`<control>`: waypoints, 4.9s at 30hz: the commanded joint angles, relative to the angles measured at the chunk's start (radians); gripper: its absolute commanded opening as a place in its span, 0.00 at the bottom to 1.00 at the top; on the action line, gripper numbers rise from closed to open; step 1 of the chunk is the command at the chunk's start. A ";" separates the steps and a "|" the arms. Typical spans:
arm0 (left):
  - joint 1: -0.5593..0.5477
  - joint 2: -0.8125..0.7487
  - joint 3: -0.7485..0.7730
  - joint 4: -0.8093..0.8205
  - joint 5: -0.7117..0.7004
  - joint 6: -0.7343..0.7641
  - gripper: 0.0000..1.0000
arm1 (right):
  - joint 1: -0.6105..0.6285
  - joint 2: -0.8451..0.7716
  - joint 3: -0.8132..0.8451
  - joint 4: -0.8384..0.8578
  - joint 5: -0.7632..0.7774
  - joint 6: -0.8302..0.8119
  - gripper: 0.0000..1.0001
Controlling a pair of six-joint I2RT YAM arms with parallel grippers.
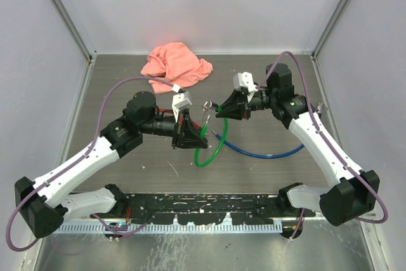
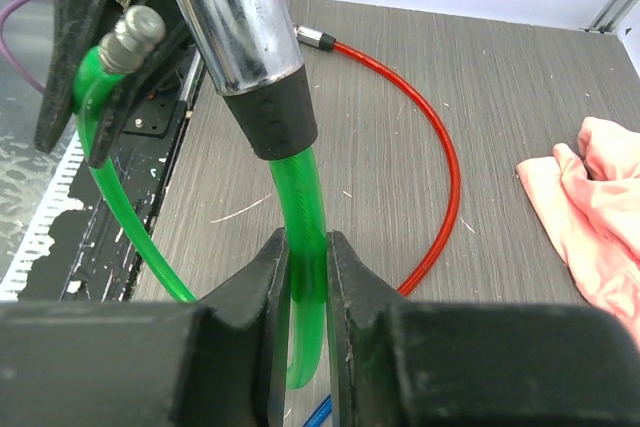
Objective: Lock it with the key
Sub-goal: Lock the lock.
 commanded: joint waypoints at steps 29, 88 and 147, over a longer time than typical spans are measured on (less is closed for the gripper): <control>0.082 0.049 0.081 0.010 0.078 0.081 0.00 | 0.044 -0.011 0.056 -0.104 -0.087 -0.044 0.01; 0.183 0.120 -0.171 0.544 0.226 -0.113 0.00 | 0.241 0.140 0.257 -0.569 0.294 -0.395 0.24; 0.203 0.066 -0.221 0.742 0.290 -0.244 0.00 | 0.214 0.128 0.279 -0.701 -0.065 -0.464 0.05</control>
